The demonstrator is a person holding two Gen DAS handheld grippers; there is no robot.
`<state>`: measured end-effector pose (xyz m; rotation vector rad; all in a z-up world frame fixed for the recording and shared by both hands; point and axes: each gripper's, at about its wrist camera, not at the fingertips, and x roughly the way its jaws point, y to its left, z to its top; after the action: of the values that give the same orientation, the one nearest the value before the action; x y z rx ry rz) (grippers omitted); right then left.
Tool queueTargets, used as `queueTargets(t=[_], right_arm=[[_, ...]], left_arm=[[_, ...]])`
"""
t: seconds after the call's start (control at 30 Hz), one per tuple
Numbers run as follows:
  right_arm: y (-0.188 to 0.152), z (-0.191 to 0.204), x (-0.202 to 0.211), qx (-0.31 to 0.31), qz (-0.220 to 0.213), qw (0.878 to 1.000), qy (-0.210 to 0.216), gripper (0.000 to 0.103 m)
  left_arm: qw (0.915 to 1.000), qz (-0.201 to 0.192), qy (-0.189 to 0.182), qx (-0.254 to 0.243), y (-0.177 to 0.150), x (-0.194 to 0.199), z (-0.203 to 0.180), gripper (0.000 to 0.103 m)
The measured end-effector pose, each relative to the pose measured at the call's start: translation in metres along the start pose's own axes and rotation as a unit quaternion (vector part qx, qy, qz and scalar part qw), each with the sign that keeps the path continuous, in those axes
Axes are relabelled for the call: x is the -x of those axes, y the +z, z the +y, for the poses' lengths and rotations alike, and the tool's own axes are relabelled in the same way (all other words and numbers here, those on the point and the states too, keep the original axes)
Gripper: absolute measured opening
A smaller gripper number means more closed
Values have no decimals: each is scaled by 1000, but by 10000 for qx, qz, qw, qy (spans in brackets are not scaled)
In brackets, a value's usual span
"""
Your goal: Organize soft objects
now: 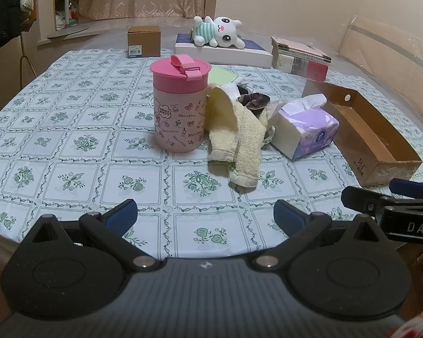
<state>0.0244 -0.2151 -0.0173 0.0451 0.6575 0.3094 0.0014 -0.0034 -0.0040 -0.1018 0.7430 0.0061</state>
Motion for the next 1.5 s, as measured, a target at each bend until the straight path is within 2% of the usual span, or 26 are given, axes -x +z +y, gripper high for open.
queueTargets(t=[1.5], right_arm=[[-11,-2,-14,-52,86,9999,3,103]], left_arm=[[9999,116,-51,35,-3,-8,1,102]])
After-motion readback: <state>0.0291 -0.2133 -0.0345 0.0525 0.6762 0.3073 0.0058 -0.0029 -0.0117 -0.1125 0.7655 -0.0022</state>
